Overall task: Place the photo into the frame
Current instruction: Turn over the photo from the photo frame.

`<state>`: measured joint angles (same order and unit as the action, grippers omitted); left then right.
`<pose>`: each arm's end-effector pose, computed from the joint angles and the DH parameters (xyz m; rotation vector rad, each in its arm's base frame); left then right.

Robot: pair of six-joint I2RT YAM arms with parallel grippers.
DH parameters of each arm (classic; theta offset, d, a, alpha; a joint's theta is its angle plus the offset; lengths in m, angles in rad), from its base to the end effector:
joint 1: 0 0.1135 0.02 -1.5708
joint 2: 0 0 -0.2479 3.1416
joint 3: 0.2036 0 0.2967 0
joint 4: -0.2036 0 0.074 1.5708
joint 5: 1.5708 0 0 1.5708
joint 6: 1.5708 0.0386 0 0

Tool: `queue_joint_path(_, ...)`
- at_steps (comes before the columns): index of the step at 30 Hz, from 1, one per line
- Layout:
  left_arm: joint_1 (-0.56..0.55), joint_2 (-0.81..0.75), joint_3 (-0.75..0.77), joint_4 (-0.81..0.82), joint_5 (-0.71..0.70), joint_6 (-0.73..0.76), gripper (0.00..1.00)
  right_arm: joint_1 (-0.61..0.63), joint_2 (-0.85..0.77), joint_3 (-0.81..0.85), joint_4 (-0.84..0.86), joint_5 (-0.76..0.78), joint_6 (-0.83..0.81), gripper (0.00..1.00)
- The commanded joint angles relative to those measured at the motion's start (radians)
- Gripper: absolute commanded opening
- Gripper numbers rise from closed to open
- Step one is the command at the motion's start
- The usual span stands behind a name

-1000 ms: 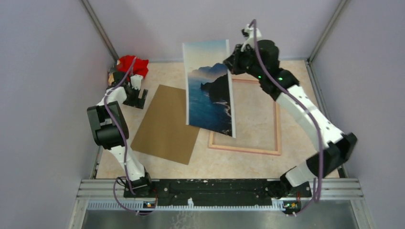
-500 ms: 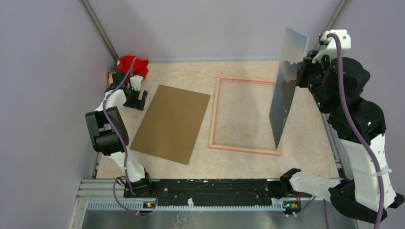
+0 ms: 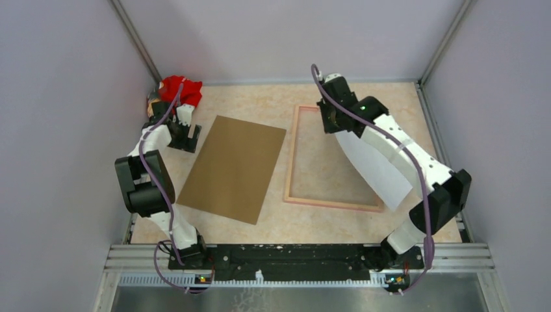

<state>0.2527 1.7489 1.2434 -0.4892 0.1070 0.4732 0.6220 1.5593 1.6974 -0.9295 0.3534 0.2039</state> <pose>0.3965 0.0981 0.1750 0.3224 2.5427 0.1413 0.3119 0.2072 0.3824 -0.3117 2.2803 0.0029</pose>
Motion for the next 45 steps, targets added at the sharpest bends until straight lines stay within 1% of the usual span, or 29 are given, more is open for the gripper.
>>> queue_joint_path(1, -0.003, -0.05, -0.014, 0.029, -0.005, 0.003, 0.99, 0.0, 0.009, -0.072, 0.145, -0.099, 0.171, 0.0)
queue_joint_path(6, -0.002, -0.05, -0.021, 0.035, -0.006, 0.006, 0.99, -0.007, 0.072, -0.149, 0.276, -0.133, 0.316, 0.0)
queue_joint_path(8, -0.003, -0.053, -0.027, 0.041, -0.008, 0.008, 0.99, -0.017, 0.092, -0.166, 0.323, -0.173, 0.347, 0.0)
queue_joint_path(13, -0.003, -0.06, -0.046, 0.062, -0.023, 0.022, 0.99, -0.019, 0.172, -0.136, 0.34, -0.194, 0.392, 0.0)
queue_joint_path(18, -0.002, -0.06, -0.054, 0.072, -0.026, 0.03, 0.99, -0.037, 0.186, -0.186, 0.417, -0.24, 0.463, 0.0)
queue_joint_path(20, -0.002, -0.06, -0.055, 0.073, -0.026, 0.031, 0.99, -0.046, 0.193, -0.193, 0.39, -0.2, 0.534, 0.0)
queue_joint_path(22, -0.002, -0.058, -0.053, 0.074, -0.025, 0.032, 0.99, -0.048, 0.215, -0.168, 0.298, -0.115, 0.643, 0.0)
queue_joint_path(25, -0.002, -0.055, -0.05, 0.073, -0.023, 0.033, 0.99, -0.048, 0.249, -0.124, 0.208, -0.077, 0.733, 0.0)
queue_joint_path(28, -0.002, -0.055, -0.052, 0.07, -0.023, 0.034, 0.99, -0.049, 0.249, -0.133, 0.202, -0.037, 0.8, 0.0)
queue_joint_path(31, -0.003, -0.057, -0.056, 0.072, -0.024, 0.033, 0.99, -0.049, 0.24, -0.147, 0.237, -0.004, 0.851, 0.0)
queue_joint_path(35, -0.001, -0.058, -0.06, 0.072, -0.022, 0.032, 0.99, -0.049, 0.251, -0.114, 0.266, 0.04, 0.887, 0.0)
queue_joint_path(40, -0.003, -0.054, -0.062, 0.071, -0.014, 0.03, 0.99, -0.05, 0.307, -0.012, 0.237, 0.112, 0.912, 0.0)
queue_joint_path(45, -0.002, -0.051, -0.061, 0.072, -0.021, 0.031, 0.99, -0.05, 0.343, 0.04, 0.238, 0.179, 0.911, 0.0)
